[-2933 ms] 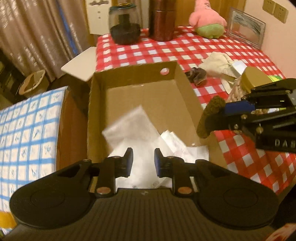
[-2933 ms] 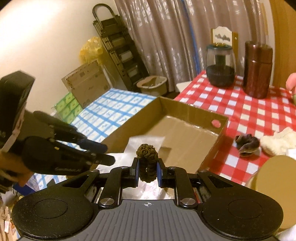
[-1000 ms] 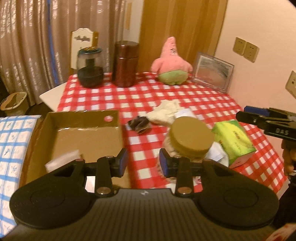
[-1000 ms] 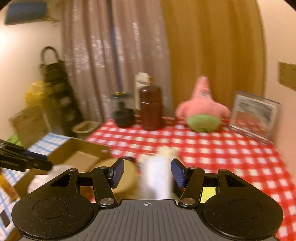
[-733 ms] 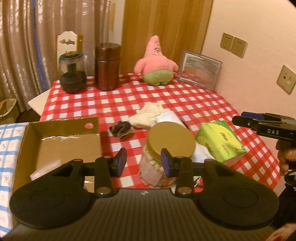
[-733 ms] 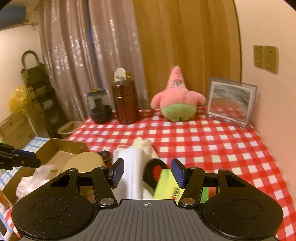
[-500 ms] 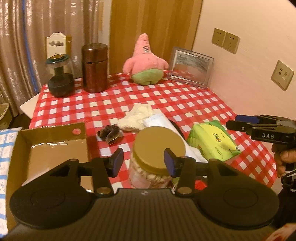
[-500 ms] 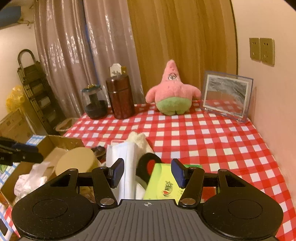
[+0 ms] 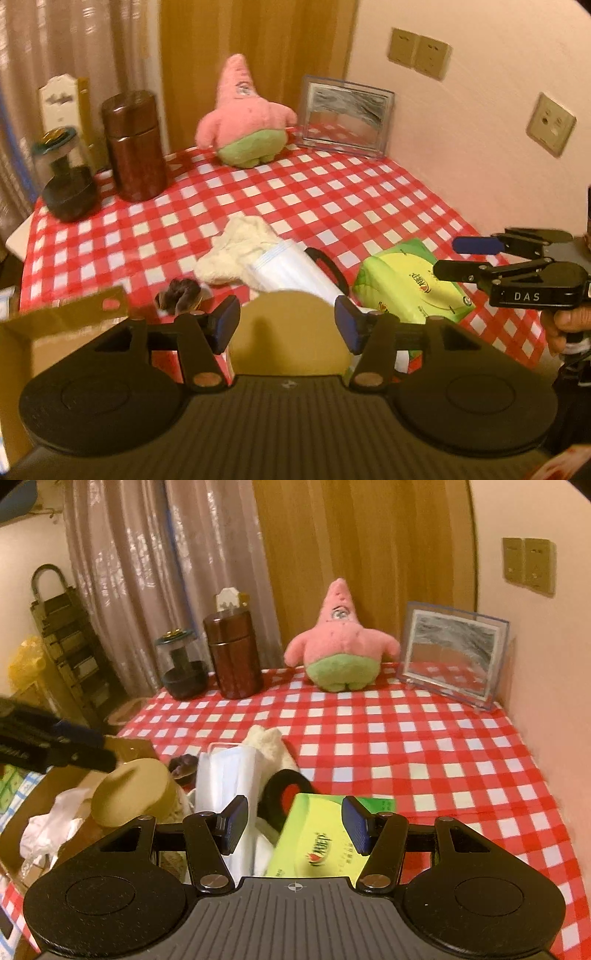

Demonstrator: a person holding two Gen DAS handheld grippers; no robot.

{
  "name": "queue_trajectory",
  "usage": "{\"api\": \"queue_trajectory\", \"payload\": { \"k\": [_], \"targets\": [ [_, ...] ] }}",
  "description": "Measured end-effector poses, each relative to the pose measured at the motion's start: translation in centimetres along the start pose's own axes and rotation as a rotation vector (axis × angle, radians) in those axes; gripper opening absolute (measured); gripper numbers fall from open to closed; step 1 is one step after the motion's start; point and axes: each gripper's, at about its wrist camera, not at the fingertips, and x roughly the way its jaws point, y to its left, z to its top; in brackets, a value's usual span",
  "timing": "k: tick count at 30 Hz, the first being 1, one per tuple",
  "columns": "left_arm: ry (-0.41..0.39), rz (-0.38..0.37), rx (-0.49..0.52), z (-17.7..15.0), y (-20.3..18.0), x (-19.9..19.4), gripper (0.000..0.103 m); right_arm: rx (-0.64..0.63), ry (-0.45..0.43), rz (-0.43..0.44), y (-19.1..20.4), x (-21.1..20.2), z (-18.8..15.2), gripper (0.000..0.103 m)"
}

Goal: Organize soft objects
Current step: 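Move both open tools back over the table items, then grasp the white face mask with the right tool while the left tool grasps the brown scrunchie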

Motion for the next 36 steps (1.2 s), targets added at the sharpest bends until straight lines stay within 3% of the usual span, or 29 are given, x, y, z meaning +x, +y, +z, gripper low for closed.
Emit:
{"api": "queue_trajectory", "payload": {
  "k": [7,11,19,30,36],
  "targets": [
    [0.060,0.001,0.159,2.9,0.5,1.0,0.059,-0.029,0.012,0.031,-0.3,1.0,1.7,0.056],
    [0.100,0.049,0.217,3.8,1.9,1.4,0.062,-0.044,0.036,0.064,-1.0,2.0,2.8,0.056],
    [0.166,0.122,0.188,4.1,6.8,4.1,0.063,-0.092,0.156,0.151,-0.3,5.8,4.5,0.056],
    [0.183,0.083,0.185,2.4,9.4,8.2,0.063,-0.160,0.304,0.180,2.0,12.6,4.4,0.056],
    [0.203,0.065,0.176,1.6,10.2,9.8,0.063,-0.163,0.392,0.225,1.9,15.1,3.8,0.040]
  ]
}}
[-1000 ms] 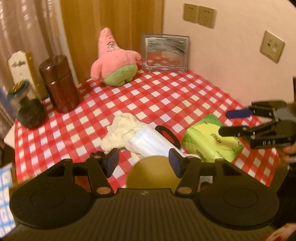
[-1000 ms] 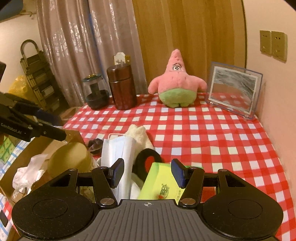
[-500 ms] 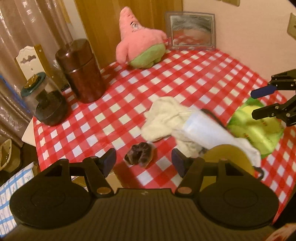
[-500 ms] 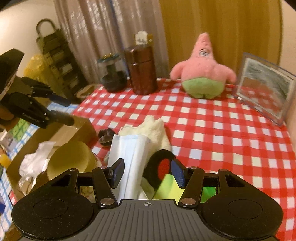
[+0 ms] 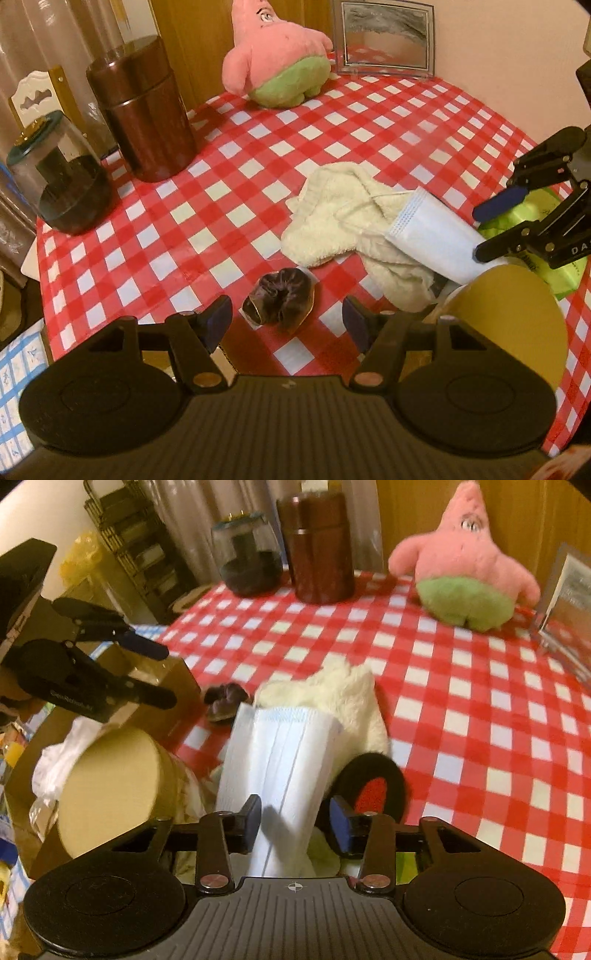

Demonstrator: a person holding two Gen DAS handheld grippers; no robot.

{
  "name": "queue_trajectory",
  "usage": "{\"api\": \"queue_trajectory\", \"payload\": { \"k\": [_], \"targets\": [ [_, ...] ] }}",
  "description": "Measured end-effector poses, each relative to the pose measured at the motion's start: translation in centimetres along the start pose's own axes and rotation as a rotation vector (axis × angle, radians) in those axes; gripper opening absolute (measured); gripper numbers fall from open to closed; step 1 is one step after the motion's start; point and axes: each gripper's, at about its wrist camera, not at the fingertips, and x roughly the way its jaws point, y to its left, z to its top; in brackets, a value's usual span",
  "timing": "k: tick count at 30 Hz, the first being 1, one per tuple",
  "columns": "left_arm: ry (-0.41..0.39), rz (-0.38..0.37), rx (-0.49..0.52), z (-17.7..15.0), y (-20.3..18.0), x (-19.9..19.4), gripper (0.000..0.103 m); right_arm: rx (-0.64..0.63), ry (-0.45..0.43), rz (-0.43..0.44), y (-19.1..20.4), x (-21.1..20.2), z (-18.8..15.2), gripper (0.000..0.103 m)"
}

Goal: Organize soft objects
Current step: 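Grasp the white face mask with the right tool while the left tool grasps the brown scrunchie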

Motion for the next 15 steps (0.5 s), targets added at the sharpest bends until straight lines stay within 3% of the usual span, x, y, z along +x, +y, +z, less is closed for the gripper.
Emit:
{"api": "queue_trajectory", "payload": {
  "k": [8,15],
  "targets": [
    [0.013,-0.022,-0.010,-0.2,0.3,1.5,0.063,0.036,0.005,0.054,-0.5,0.3,-0.3,0.007],
    [0.018,-0.018,-0.013,0.1,0.5,2.5,0.063,0.059,-0.065,0.036,-1.0,-2.0,0.1,0.001]
  ]
}}
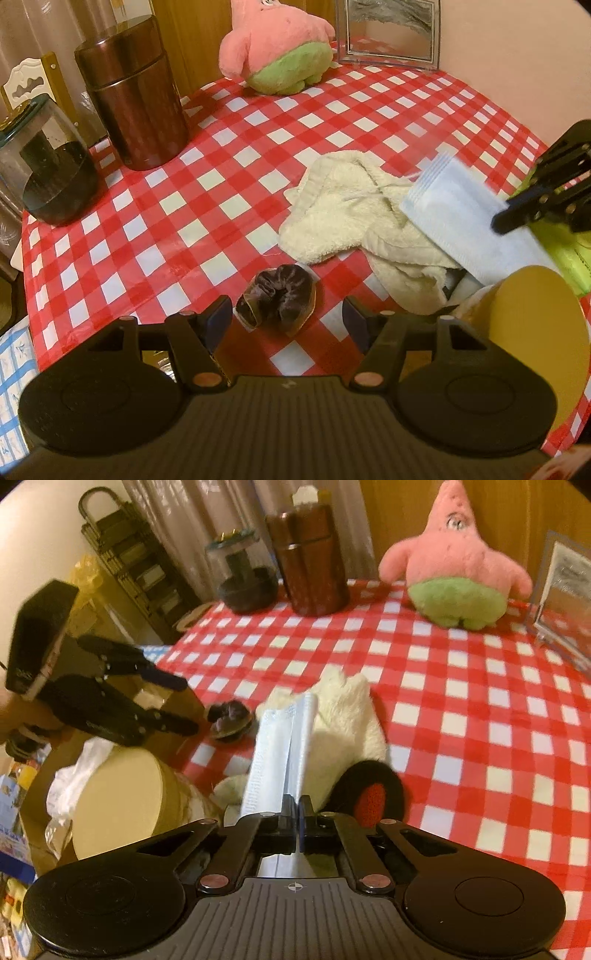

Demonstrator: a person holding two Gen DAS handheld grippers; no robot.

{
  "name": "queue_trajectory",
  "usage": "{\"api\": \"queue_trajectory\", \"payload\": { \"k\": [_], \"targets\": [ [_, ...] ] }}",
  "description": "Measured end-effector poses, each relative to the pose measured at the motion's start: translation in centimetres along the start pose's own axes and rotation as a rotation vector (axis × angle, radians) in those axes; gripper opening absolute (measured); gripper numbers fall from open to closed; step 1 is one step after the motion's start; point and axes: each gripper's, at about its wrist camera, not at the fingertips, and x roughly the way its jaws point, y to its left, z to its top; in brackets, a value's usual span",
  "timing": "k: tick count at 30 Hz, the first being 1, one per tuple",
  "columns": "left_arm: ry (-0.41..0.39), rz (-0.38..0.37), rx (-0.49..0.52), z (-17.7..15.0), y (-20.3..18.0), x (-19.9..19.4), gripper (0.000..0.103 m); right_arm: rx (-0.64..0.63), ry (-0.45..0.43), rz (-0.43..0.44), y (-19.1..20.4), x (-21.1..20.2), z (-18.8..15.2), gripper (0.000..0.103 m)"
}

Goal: Organize soft objects
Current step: 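Grasp the white face mask with the right tool while the left tool grasps the brown scrunchie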

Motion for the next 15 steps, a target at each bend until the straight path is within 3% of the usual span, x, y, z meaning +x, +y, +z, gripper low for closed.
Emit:
{"api": "queue_trajectory", "payload": {
  "k": [6,15],
  "targets": [
    [0.016,0.015,-0.002,0.4,0.1,1.3,0.062,0.011,-0.077,-0.032,-0.3,-1.6,1.0,0.001],
    [0.056,0.035,0.028,1.0,-0.8,4.2,0.054,0.064,-0.170,-0.086,-2.0,-2.8,1.3,0.001]
  ]
}}
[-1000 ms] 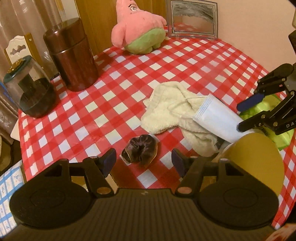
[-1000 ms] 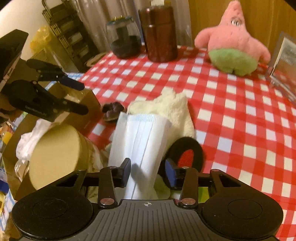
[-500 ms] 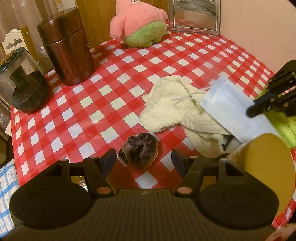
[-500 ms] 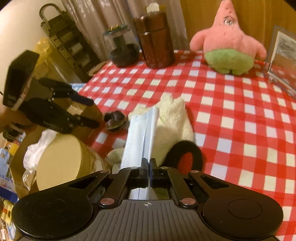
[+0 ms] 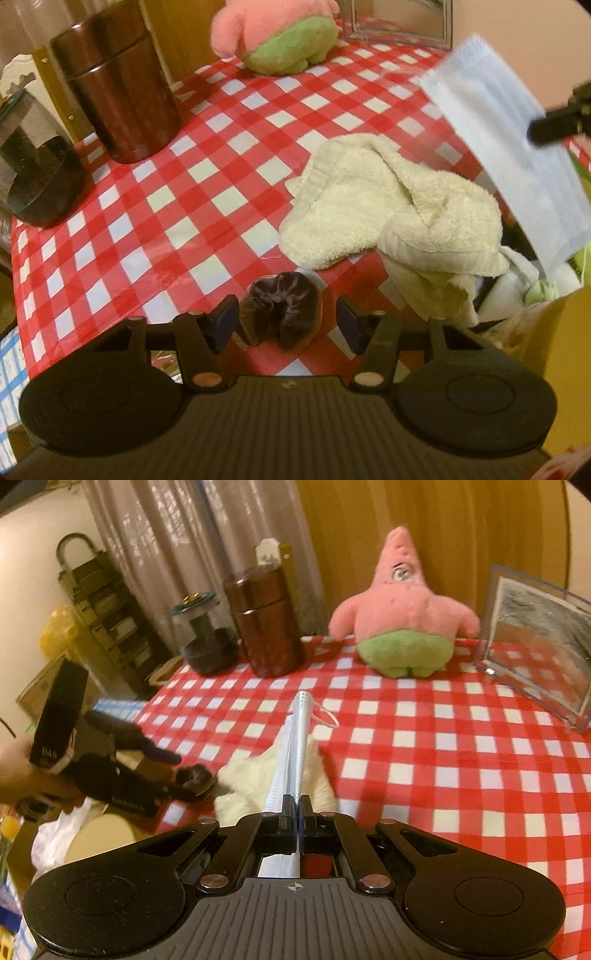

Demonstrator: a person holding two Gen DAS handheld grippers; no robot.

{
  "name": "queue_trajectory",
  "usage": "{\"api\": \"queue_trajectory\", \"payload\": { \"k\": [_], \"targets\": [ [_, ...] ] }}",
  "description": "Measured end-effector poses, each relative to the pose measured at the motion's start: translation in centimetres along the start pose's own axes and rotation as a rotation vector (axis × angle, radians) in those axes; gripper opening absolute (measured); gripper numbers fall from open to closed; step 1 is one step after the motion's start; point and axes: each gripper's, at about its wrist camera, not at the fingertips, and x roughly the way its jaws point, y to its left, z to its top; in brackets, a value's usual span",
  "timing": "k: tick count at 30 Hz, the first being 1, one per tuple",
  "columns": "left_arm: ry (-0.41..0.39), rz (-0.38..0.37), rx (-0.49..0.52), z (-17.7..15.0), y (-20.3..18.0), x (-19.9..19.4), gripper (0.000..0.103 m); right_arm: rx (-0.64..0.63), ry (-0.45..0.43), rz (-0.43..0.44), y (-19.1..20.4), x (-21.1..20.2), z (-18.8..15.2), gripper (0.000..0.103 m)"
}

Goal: Organize soft objects
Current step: 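Grasp the white face mask with the right tool while the left tool grasps the brown scrunchie, then carry the face mask and scrunchie into the cardboard box and open both tools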

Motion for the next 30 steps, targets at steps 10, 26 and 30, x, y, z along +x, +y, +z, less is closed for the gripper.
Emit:
{"api": "queue_trajectory", "payload": {
  "k": [10,26,30],
  "targets": [
    [0.049,0.027,-0.035,0.0,0.4,1.8,0.021,0.004,-0.036,-0.021,-0.5,-0.9,0.3,0.001],
    [-0.114,0.053,-0.124,1.1,0.2,-7.6,0.013,-0.024,-0.108,-0.016,2.4,-5.1,2.6,0.001],
    [-0.146,0.058,-0.128,0.9,-0.5,-10.4,0.013,-0.042,-0.133,-0.011,4.1,-7.3,3.2,0.001]
  ]
}}
